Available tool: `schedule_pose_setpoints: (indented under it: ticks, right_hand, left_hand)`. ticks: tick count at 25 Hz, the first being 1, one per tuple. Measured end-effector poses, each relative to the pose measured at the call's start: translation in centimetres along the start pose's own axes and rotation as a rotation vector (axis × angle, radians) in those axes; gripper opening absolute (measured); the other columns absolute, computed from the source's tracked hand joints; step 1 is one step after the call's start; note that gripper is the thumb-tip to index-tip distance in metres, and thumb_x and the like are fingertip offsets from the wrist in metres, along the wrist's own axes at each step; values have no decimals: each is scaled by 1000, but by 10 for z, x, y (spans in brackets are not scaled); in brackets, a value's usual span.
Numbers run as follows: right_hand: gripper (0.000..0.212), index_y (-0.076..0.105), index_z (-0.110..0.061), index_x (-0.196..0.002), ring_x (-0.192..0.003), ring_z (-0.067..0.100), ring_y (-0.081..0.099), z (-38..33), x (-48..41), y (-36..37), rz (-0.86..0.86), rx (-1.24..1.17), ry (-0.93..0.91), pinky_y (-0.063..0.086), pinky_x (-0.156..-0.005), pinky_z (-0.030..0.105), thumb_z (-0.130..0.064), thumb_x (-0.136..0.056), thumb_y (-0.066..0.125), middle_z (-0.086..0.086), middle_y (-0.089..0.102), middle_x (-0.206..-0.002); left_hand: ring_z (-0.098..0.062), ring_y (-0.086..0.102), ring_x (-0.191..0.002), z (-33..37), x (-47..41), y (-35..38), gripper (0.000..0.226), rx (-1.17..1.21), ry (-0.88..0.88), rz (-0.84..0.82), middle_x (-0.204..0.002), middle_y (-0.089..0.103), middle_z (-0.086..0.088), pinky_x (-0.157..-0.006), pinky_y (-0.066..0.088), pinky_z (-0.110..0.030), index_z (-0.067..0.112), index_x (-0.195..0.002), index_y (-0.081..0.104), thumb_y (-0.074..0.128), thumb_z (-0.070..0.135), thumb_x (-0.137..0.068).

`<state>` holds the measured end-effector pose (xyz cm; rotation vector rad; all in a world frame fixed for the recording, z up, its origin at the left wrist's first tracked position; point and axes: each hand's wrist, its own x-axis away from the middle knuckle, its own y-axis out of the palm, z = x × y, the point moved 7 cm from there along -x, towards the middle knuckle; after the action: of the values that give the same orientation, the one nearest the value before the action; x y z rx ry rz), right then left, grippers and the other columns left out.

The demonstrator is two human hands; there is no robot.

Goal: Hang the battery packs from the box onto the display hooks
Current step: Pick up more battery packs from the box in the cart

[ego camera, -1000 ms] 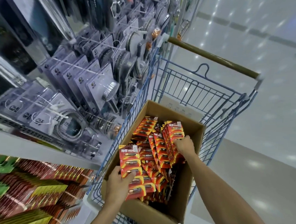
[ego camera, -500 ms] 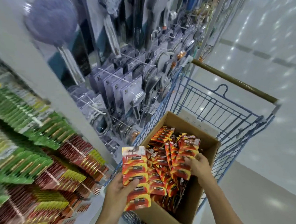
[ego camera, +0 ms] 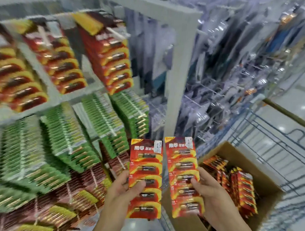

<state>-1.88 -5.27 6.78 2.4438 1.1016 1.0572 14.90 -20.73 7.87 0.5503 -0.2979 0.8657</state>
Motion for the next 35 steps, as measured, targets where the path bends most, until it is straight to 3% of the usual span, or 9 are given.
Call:
schedule_pose_setpoints:
  ticks: [2,4,6,11,15,20,25,31,35]
  right_hand:
    - [48,69,-5,-126,-93,42,72,-7,-4,33,-73,16,-18,62,-72,48,-6,-80,81,26,71,-116]
    - [80,72,-5,-121,-90,40,73,-13,-7,66,-141,40,-30,61,-72,49,-23,-49,102,25,72,-112]
    - [95,73,-5,-119,-87,39,73,-18,-12,98,-185,42,-47,62,-66,47,-35,-35,106,26,71,-111]
    - [54,62,1,-130,-91,42,74,-24,-26,153,-180,31,-68,60,-77,50,-31,-86,66,28,72,-113]
    - [63,60,-8,-136,-105,42,72,-28,-27,187,-198,66,-56,51,-99,59,-32,-80,75,21,72,-122]
    - [48,66,-6,-125,-90,40,76,-27,-24,229,-321,115,-54,54,-83,48,-30,-84,66,21,75,-112]
    - [43,66,-9,-126,-99,41,75,-24,-19,260,-347,161,-86,55,-87,52,-30,-89,66,19,76,-113]
    - [25,70,-11,-113,-84,35,78,-20,-14,280,-369,158,-51,54,-83,50,-25,-92,65,16,78,-104]
    - [39,67,-13,-126,-96,39,76,-16,-16,280,-345,127,-39,55,-89,54,-27,-90,68,16,77,-111]
  left_hand:
    - [-40,77,-84,25,18,-18,39,59,78,67,-103,79,-19,-59,62,-42,12,-119,70,73,2,-82]
    - [-39,78,-83,49,35,-32,36,124,160,138,-101,79,-19,-62,62,-44,12,-116,70,73,3,-81]
    - [-38,78,-80,68,50,-42,31,179,213,209,-99,79,-19,-64,64,-46,12,-113,72,72,8,-82]
    - [-28,77,-65,102,78,-69,26,314,307,401,-87,80,-12,-51,62,-38,12,-107,72,75,18,-81]
    - [-29,75,-58,131,106,-86,12,375,418,471,-80,79,-15,-44,59,-35,12,-99,74,70,15,-88]
    - [-30,77,-65,158,140,-121,15,374,562,597,-87,80,-14,-48,61,-36,17,-94,77,67,27,-91]
    - [-29,78,-69,188,166,-148,21,324,706,693,-90,80,-10,-52,63,-39,22,-96,79,62,33,-92]
    - [-27,79,-72,210,176,-170,19,223,755,785,-93,81,-5,-52,62,-35,26,-99,77,60,34,-100]
    - [-29,79,-77,213,171,-179,20,167,733,777,-95,81,-5,-63,61,-39,26,-102,78,60,36,-101]
